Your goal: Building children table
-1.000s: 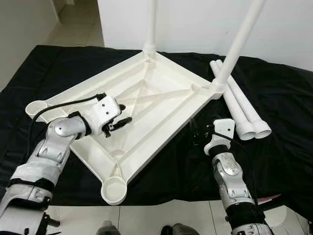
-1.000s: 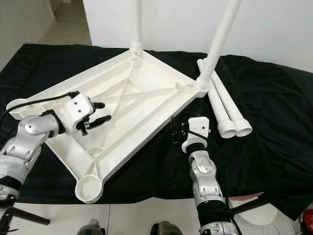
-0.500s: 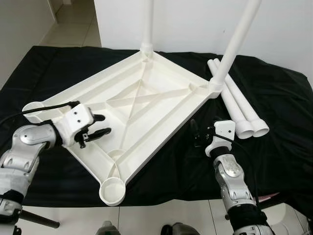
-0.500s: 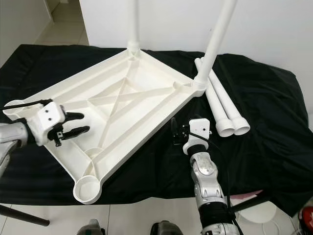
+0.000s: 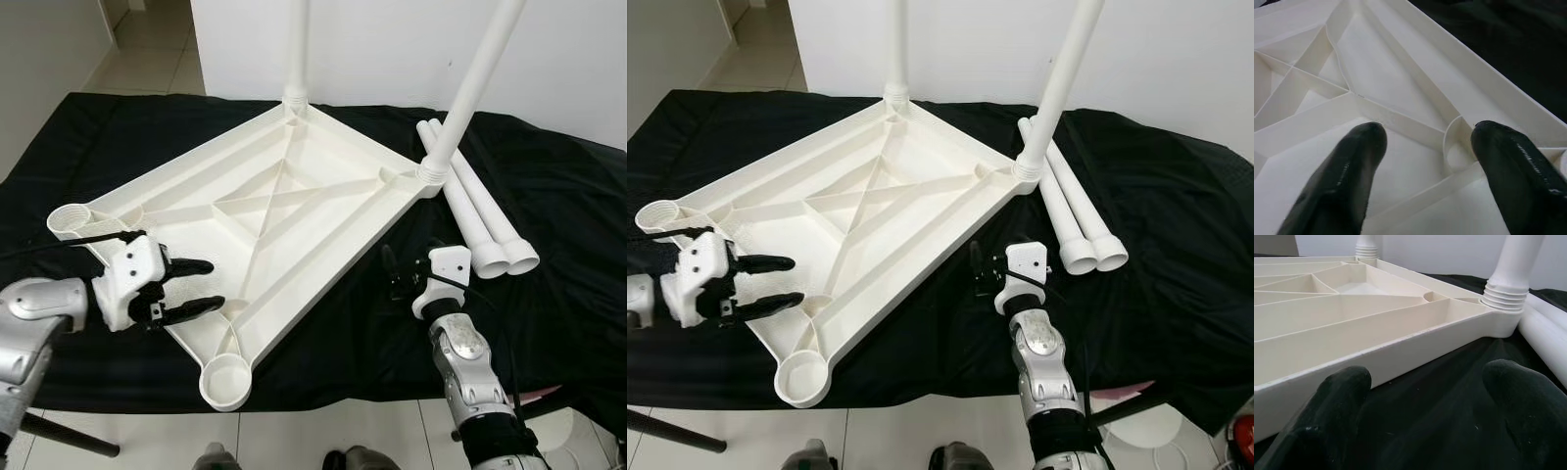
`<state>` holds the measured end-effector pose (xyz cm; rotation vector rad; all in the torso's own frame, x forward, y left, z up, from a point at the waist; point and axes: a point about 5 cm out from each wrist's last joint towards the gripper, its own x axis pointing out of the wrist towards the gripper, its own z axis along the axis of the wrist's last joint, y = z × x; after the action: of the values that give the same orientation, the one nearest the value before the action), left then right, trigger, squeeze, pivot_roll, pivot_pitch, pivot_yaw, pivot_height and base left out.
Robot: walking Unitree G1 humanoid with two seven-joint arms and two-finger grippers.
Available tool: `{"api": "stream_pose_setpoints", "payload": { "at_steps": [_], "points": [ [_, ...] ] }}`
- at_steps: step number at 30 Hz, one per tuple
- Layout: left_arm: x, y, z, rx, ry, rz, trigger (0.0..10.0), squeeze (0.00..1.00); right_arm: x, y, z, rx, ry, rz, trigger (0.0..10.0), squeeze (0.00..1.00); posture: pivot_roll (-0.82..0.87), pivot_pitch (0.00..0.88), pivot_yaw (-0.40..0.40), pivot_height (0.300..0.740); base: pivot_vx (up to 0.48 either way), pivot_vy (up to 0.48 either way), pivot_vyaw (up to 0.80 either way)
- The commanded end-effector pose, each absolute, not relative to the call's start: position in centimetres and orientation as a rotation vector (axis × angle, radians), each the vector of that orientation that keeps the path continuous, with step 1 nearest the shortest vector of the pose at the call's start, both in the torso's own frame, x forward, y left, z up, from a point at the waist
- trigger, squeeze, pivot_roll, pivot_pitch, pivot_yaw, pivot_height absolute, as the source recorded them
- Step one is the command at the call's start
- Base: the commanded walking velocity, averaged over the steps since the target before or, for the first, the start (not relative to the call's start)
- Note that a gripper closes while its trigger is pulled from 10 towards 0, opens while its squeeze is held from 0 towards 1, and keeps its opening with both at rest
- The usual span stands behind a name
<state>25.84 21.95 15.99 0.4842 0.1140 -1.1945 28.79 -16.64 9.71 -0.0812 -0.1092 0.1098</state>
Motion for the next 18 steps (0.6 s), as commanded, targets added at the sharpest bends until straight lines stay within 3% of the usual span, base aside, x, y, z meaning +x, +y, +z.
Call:
{"api": "stream_pose_setpoints", "payload": {
  "at_steps": [1, 2, 10, 18],
  "points": [
    [25.1, 21.8, 15.9, 0.482, 0.138, -1.300, 10.0, 1.00, 28.7, -16.6, 9.5, -0.088, -0.101, 0.118, 10.0, 0.00, 0.14, 0.000, -0.041, 0.740, 0.000, 0.000, 0.00],
    [25.1, 22.2, 15.9, 0.516, 0.157, -1.306, 10.0, 0.00, 28.8, -16.6, 9.5, -0.088, -0.102, 0.120, 10.0, 0.00, 0.14, 0.000, -0.041, 0.740, 0.000, 0.000, 0.00],
    [25.7, 23.8, 14.7, 0.615, 0.264, -1.285, 10.0, 0.00, 28.8, -16.4, 9.5, -0.086, -0.102, 0.123, 10.0, 0.00, 0.14, 0.000, -0.040, 0.740, 0.000, 0.000, 0.00],
    [27.1, 23.2, 14.0, 0.636, 0.283, -1.285, 10.0, 0.00, 28.8, -16.4, 9.5, -0.088, -0.104, 0.121, 10.0, 0.00, 0.12, 0.000, -0.035, 0.740, 0.000, 0.000, 0.00]
  ]
}}
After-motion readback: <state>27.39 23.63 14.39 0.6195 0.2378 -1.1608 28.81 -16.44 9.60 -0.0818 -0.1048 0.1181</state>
